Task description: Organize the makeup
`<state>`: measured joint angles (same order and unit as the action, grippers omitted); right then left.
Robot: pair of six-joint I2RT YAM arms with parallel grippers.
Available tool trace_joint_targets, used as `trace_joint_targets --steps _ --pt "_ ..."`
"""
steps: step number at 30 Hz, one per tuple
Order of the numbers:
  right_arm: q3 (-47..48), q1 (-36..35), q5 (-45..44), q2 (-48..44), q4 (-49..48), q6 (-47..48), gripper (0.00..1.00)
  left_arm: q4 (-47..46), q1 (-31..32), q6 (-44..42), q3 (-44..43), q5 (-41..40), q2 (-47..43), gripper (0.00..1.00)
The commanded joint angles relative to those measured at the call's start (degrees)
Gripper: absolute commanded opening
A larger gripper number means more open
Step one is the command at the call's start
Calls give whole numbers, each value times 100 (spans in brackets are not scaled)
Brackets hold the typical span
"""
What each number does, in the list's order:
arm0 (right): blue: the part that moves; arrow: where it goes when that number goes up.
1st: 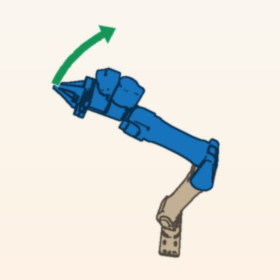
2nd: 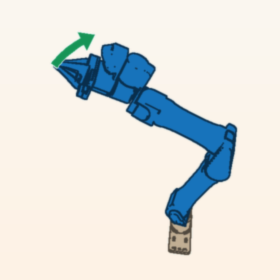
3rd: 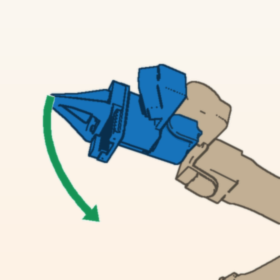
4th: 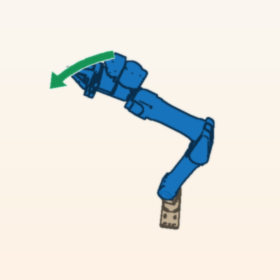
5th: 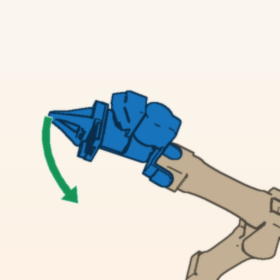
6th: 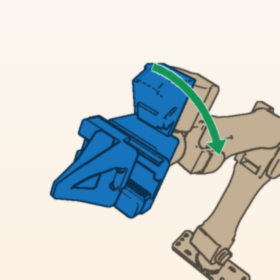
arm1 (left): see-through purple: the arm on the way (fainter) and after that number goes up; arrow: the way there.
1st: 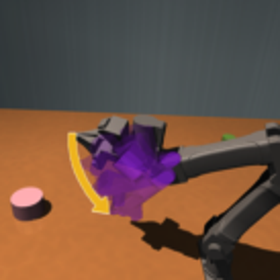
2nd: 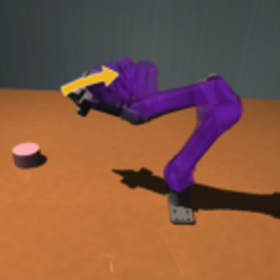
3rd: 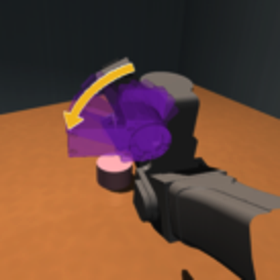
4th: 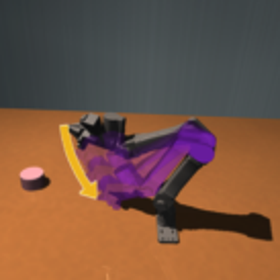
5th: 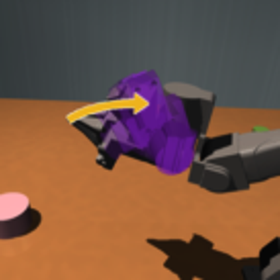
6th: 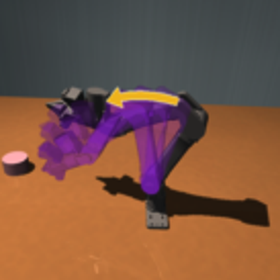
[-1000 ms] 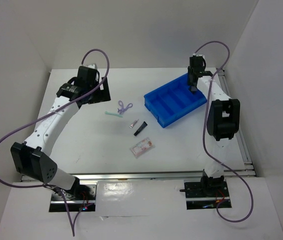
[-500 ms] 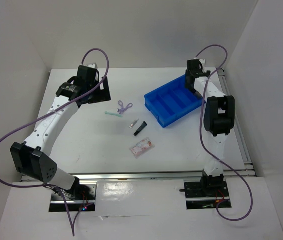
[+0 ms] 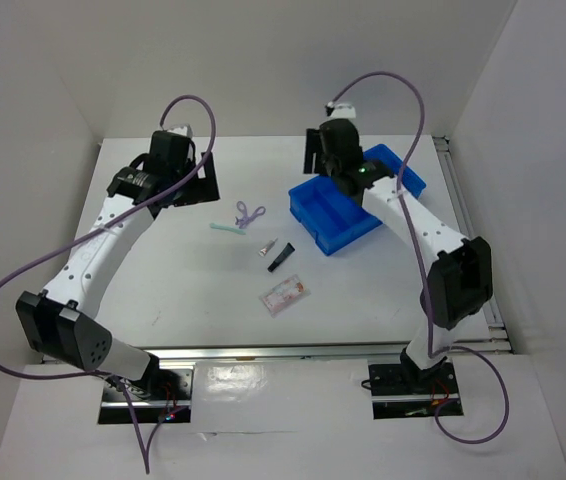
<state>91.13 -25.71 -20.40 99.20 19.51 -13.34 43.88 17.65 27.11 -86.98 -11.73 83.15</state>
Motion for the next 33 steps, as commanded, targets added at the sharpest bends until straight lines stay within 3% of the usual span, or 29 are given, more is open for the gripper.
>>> trace_joint_targets --steps 1,5,14,27,33 --pt "-587 -511 292 -94 175 -1033 71 41 -42 39 -65 -443 -238 100" --pt "-1130 -943 704 -146 800 -1767 71 174 -42 505 -65 -1138 -510 100" --pt "-2565 -1734 1408 -357 -122 -3024 64 -213 -42 497 164 -1007 -950 100" --pt "-1616 -1981 765 1119 88 -2990 62 -152 -42 444 32 -779 -810 100" --pt "-1458 -1981 494 1409 167 -2884 53 -99 -42 391 -179 -647 -731 100"
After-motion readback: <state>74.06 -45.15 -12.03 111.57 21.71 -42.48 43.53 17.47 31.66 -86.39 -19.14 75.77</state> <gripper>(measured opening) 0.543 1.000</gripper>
